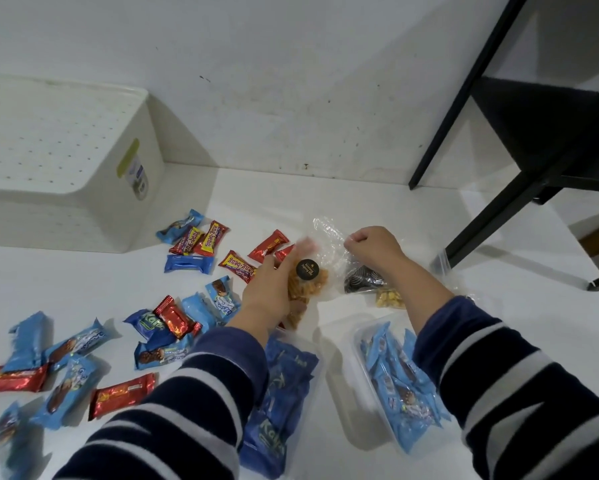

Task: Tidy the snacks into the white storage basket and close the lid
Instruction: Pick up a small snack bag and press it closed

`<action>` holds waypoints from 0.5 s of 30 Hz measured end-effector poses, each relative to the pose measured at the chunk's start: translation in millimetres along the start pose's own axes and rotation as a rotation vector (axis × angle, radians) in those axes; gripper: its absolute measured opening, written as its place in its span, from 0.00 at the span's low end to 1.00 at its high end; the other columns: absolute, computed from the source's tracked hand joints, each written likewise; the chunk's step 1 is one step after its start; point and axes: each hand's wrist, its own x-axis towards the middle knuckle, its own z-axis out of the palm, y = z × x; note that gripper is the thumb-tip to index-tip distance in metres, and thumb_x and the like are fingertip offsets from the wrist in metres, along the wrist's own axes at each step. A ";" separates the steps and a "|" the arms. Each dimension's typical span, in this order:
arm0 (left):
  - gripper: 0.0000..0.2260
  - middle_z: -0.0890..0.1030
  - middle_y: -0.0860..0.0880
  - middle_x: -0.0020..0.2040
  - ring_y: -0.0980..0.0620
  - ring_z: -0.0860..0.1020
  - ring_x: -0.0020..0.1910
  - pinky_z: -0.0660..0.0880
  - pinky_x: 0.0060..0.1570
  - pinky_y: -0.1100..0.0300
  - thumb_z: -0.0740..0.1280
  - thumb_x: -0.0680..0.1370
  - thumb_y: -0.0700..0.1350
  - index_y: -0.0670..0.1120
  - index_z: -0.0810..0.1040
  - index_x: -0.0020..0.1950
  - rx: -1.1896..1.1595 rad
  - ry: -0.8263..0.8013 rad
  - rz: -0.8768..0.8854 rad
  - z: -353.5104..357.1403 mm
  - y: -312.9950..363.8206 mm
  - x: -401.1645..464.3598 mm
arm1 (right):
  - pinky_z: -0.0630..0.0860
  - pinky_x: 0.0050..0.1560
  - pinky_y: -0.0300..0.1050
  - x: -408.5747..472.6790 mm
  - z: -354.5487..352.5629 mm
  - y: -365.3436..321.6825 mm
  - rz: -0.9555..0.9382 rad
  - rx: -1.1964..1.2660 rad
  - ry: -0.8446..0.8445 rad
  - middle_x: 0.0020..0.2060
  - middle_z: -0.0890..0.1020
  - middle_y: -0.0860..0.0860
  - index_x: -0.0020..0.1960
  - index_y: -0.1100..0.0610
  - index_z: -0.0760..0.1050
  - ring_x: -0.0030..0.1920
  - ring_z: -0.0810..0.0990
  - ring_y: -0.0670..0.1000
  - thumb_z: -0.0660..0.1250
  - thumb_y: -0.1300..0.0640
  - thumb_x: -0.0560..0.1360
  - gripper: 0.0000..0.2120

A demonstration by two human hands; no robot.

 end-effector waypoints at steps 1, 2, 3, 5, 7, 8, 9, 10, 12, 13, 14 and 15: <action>0.46 0.62 0.45 0.72 0.42 0.70 0.67 0.75 0.58 0.46 0.75 0.70 0.48 0.64 0.46 0.75 0.003 -0.004 -0.002 -0.2 0.6 -0.1 | 0.73 0.42 0.45 0.1 -0.1 -2.3 0.000 0.003 0.007 0.38 0.75 0.63 0.40 0.64 0.76 0.39 0.73 0.60 0.62 0.60 0.75 0.10; 0.45 0.61 0.45 0.73 0.41 0.69 0.67 0.75 0.59 0.46 0.75 0.71 0.48 0.63 0.46 0.75 0.004 -0.005 -0.004 -0.4 1.2 -0.5 | 0.76 0.42 0.47 0.9 0.5 -3.8 0.000 -0.001 0.022 0.42 0.79 0.67 0.43 0.70 0.77 0.42 0.76 0.64 0.62 0.60 0.75 0.12; 0.46 0.61 0.45 0.73 0.41 0.69 0.68 0.75 0.59 0.46 0.74 0.71 0.47 0.64 0.45 0.75 0.005 -0.004 -0.006 -0.5 1.3 -0.7 | 0.77 0.42 0.46 1.2 1.4 -4.8 -0.004 -0.003 0.036 0.47 0.81 0.66 0.48 0.71 0.78 0.43 0.78 0.62 0.62 0.60 0.75 0.13; 0.46 0.61 0.45 0.73 0.42 0.69 0.68 0.75 0.60 0.47 0.74 0.71 0.46 0.64 0.45 0.75 0.005 -0.001 -0.007 -0.7 1.1 -0.9 | 0.77 0.41 0.44 2.4 4.2 -5.1 -0.006 -0.005 0.061 0.50 0.82 0.63 0.50 0.70 0.78 0.43 0.79 0.59 0.61 0.61 0.75 0.13; 0.45 0.61 0.45 0.73 0.42 0.69 0.68 0.74 0.61 0.47 0.74 0.72 0.47 0.64 0.45 0.75 -0.004 -0.002 -0.005 -1.5 1.8 -1.9 | 0.77 0.41 0.45 4.0 6.3 -5.1 0.005 -0.003 0.067 0.42 0.82 0.62 0.47 0.69 0.78 0.43 0.79 0.59 0.61 0.61 0.74 0.12; 0.45 0.61 0.45 0.72 0.42 0.69 0.68 0.74 0.61 0.47 0.74 0.72 0.48 0.63 0.45 0.75 -0.008 -0.004 -0.002 -2.1 2.6 -2.4 | 0.74 0.38 0.43 4.4 7.1 -6.1 0.013 0.011 0.060 0.37 0.79 0.59 0.43 0.68 0.77 0.40 0.76 0.57 0.61 0.61 0.74 0.10; 0.44 0.62 0.45 0.72 0.42 0.69 0.68 0.73 0.62 0.47 0.74 0.72 0.48 0.63 0.45 0.75 -0.012 -0.007 0.001 -2.5 3.2 -2.9 | 0.70 0.35 0.41 4.1 7.5 -7.8 0.018 0.032 0.049 0.34 0.75 0.56 0.41 0.67 0.76 0.38 0.73 0.54 0.62 0.61 0.73 0.09; 0.44 0.62 0.45 0.72 0.42 0.68 0.69 0.73 0.62 0.47 0.74 0.72 0.49 0.62 0.46 0.76 -0.015 -0.010 0.004 -2.7 3.5 -3.2 | 0.68 0.34 0.40 4.0 8.2 -9.7 0.017 0.055 0.040 0.34 0.73 0.56 0.41 0.67 0.76 0.38 0.71 0.52 0.63 0.60 0.73 0.09; 0.44 0.62 0.45 0.72 0.42 0.68 0.69 0.73 0.63 0.47 0.74 0.72 0.49 0.62 0.46 0.75 -0.020 -0.015 0.005 -2.5 3.0 -3.3 | 0.69 0.35 0.39 6.7 10.0 -11.9 0.011 0.079 0.053 0.37 0.75 0.60 0.47 0.70 0.78 0.38 0.71 0.50 0.63 0.60 0.73 0.12; 0.44 0.62 0.45 0.72 0.42 0.68 0.69 0.73 0.63 0.46 0.74 0.71 0.49 0.62 0.47 0.75 -0.024 -0.019 0.001 -2.4 2.1 -3.0 | 0.70 0.36 0.39 7.8 11.2 -12.6 0.012 0.079 0.068 0.38 0.77 0.60 0.49 0.69 0.78 0.39 0.72 0.50 0.63 0.61 0.73 0.12; 0.44 0.61 0.45 0.72 0.42 0.68 0.69 0.73 0.63 0.46 0.74 0.71 0.49 0.62 0.47 0.75 -0.030 -0.021 -0.006 -2.2 1.4 -2.8 | 0.71 0.38 0.40 8.7 12.6 -12.9 0.018 0.080 0.085 0.40 0.79 0.61 0.50 0.69 0.78 0.39 0.72 0.49 0.62 0.62 0.73 0.12; 0.44 0.61 0.45 0.72 0.42 0.68 0.69 0.73 0.63 0.46 0.74 0.70 0.49 0.62 0.47 0.75 -0.035 -0.023 -0.011 -2.0 0.7 -2.5 | 0.72 0.39 0.40 9.6 13.8 -12.7 0.022 0.082 0.100 0.44 0.81 0.62 0.50 0.69 0.78 0.39 0.71 0.49 0.61 0.62 0.72 0.12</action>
